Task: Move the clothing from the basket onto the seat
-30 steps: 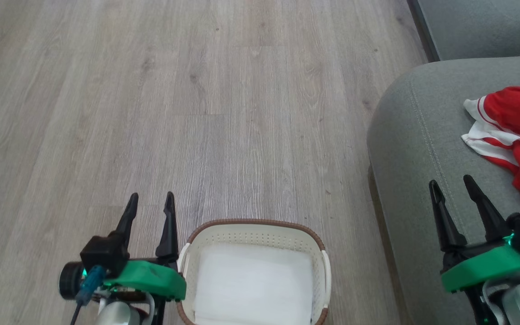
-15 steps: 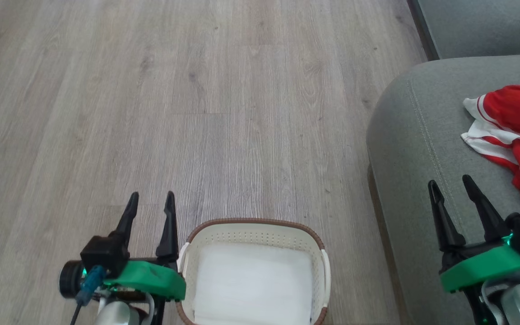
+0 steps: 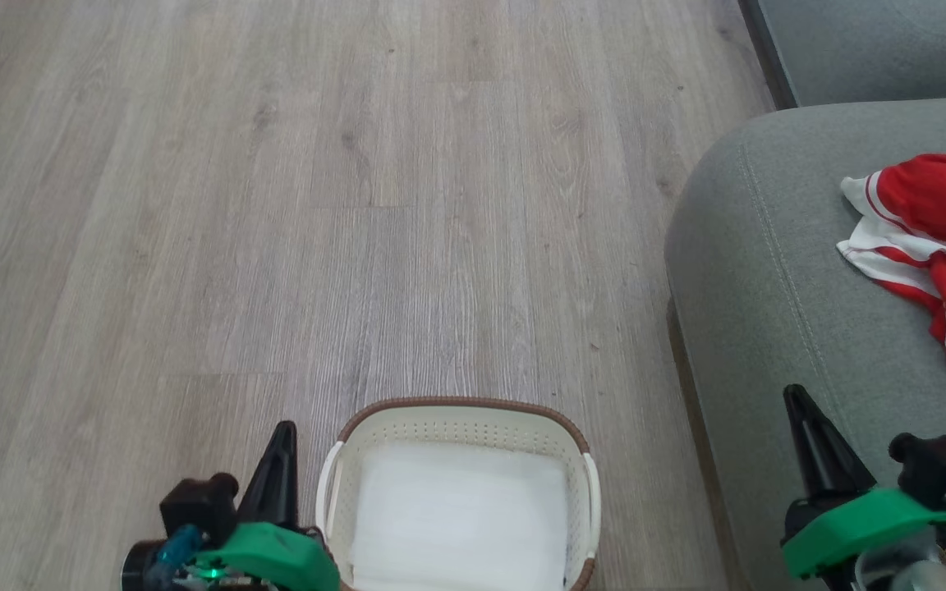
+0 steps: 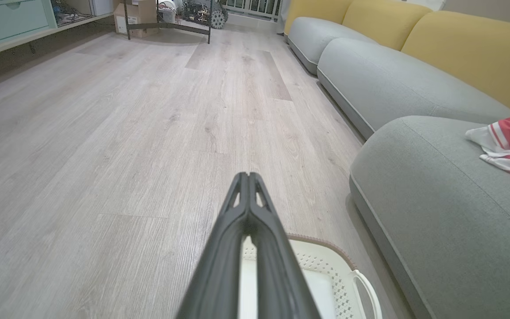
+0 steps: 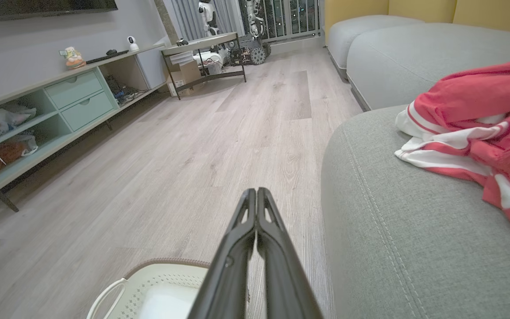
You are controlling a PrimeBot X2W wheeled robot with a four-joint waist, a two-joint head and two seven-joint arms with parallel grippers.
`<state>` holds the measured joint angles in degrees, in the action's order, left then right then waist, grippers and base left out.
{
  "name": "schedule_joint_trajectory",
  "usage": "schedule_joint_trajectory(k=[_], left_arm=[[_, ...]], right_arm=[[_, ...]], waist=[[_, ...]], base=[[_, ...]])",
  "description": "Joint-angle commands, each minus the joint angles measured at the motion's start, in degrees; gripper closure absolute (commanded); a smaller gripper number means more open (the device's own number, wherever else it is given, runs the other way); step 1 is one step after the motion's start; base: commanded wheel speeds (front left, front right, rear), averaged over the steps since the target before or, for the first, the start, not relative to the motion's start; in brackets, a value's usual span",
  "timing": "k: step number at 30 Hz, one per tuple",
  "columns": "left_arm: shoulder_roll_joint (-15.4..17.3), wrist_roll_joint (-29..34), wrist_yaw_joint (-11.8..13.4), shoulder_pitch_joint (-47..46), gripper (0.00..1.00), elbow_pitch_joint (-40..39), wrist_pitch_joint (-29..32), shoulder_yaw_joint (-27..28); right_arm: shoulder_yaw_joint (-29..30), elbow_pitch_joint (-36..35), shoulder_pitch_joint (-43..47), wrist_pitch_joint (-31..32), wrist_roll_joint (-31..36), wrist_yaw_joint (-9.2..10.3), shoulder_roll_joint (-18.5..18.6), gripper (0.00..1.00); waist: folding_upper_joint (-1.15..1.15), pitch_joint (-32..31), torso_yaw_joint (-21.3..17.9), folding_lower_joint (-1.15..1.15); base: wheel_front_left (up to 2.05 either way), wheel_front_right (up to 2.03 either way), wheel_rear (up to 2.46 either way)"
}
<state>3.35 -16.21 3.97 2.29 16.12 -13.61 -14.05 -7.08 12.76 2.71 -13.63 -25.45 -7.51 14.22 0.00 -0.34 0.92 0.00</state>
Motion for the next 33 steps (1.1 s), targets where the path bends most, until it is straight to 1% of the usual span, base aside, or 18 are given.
schedule_joint_trajectory(k=[1, 33], left_arm=[[0.0, -2.2, -0.6, -2.8, 1.00, -2.0, 0.5, 1.0], [0.2, -21.9, -3.4, -4.3, 1.00, -2.0, 5.4, 5.8]], right_arm=[[1.1, -1.8, -2.3, 0.4, -2.1, 0.00, 0.2, 1.00], [3.9, -1.0, -4.0, 5.2, -19.5, 0.01, -2.4, 1.00]], waist=[[0.00, 0.0, 0.0, 0.00], [0.00, 0.1, -0.3, 0.00]], base=[[0.00, 0.00, 0.00], [0.00, 0.00, 0.00]])
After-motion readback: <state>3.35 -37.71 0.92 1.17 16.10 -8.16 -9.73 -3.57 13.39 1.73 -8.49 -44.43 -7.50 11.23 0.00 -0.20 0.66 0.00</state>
